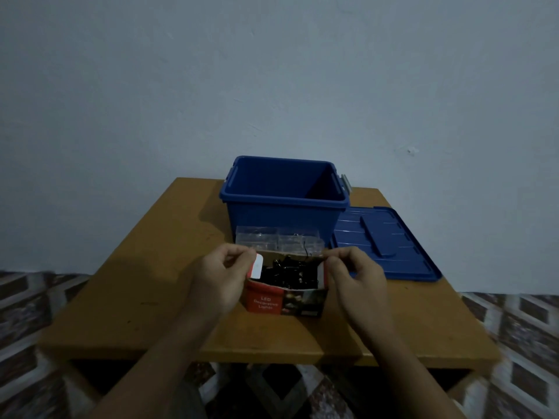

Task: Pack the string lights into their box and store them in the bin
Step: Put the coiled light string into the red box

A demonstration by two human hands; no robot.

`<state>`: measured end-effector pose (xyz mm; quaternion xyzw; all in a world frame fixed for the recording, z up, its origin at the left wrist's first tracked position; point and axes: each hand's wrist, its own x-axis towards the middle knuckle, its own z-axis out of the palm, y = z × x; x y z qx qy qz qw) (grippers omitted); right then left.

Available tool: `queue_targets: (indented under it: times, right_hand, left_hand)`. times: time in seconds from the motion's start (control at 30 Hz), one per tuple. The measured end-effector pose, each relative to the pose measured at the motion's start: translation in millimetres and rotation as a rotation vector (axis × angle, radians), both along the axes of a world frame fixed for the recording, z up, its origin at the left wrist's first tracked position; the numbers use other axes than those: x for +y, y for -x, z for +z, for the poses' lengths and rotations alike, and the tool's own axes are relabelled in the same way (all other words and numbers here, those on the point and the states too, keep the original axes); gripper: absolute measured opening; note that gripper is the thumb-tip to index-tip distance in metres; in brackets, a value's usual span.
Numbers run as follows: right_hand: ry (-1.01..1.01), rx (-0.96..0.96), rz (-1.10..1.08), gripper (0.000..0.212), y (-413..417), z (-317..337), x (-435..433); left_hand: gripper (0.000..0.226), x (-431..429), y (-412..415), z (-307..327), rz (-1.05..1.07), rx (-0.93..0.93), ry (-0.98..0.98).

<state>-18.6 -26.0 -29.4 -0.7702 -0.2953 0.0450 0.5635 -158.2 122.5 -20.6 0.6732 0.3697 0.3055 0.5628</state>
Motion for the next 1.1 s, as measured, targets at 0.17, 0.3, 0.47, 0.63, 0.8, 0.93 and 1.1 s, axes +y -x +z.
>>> queue_targets:
  times: [0.17, 0.3, 0.47, 0.63, 0.8, 0.93, 1.1]
  right_hand:
    - [0.028, 0.267, 0.007, 0.021, 1.8, -2.1, 5.9]
    - [0.017, 0.295, -0.005, 0.034, 1.7, -4.1, 4.4]
    - [0.043, 0.341, 0.043, 0.033, -3.3, -1.6, -0.9]
    - [0.052, 0.351, 0.092, 0.039, 0.2, -1.7, -10.3]
    - [-0.031, 0.309, 0.088, 0.019, 2.2, -0.4, -12.1]
    - [-0.118, 0.279, 0.104, 0.011, 4.1, 4.0, -11.0]
    - [-0.182, 0.308, 0.166, 0.018, 7.0, 1.2, -23.8]
  left_hand:
    - [0.027, -3.6, -7.5, -2.6, 0.004, 0.077, 0.033]
    - [0.03, -3.6, -6.6, -4.8, -0.005, 0.107, 0.065]
    - [0.031, -1.8, -1.6, -5.6, -0.048, 0.153, 0.087]
    - [0.043, -8.1, 7.7, -16.0, -0.108, 0.098, 0.112]
    - [0.017, -13.0, 4.2, -11.2, -0.065, -0.042, 0.049]
    - [0.011, -13.3, -0.4, -5.1, -0.009, -0.123, 0.094]
    - [0.027, -14.7, 17.9, -11.7, -0.116, -0.193, 0.165]
